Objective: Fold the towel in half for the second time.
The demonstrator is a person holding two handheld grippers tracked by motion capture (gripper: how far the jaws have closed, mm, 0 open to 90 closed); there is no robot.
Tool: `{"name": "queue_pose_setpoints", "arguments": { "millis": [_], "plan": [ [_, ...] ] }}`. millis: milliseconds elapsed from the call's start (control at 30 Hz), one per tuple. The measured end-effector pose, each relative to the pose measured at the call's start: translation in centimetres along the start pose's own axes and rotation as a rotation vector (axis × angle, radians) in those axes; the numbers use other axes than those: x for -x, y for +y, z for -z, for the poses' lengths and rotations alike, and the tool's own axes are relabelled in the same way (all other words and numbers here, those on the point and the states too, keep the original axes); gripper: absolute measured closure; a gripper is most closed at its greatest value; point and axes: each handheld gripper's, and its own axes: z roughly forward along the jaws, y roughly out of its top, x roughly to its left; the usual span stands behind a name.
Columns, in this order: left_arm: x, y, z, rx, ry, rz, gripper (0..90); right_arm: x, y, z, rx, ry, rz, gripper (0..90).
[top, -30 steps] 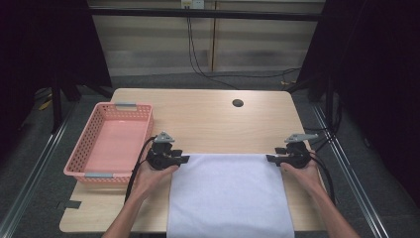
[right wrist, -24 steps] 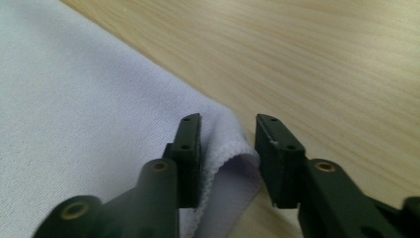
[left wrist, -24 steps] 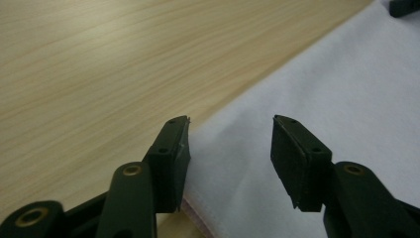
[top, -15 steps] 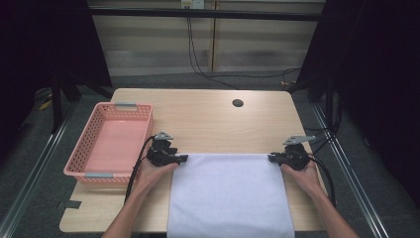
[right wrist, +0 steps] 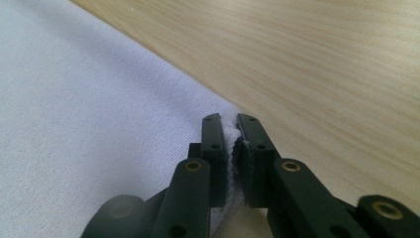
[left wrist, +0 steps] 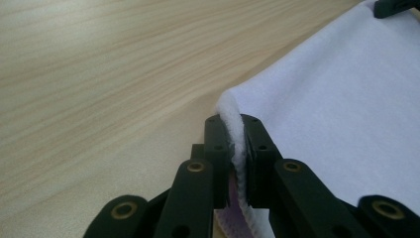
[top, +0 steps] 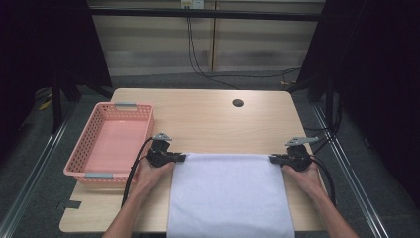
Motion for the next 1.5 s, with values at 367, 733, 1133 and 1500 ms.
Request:
{"name": "queue_pose_setpoints", "arguments": {
  "millis": [367, 733, 1133, 1500],
  "plan": [
    [0.9, 3.0, 1.6, 0.156, -0.038, -0.012, 83.4, 1.4, 1.3, 4.8, 0.168, 0.028, -0.057, 83.9],
    [0.2, 5.8, 2.9, 0.189, -0.013, -0.031, 83.5, 2.8, 4.6, 4.9, 0.213, 0.037, -0.067, 84.9],
    [-1.1, 8.5, 2.3, 0.254, 0.058, -0.001, 83.8, 5.3, 7.9, 2.5, 0.207, 0.004, -0.105, 85.7],
    [-0.1, 11.9, 4.4, 0.337, 0.073, -0.056, 83.9, 5.6, 11.0, 4.4, 0.337, -0.017, -0.124, 85.8]
  ]
}}
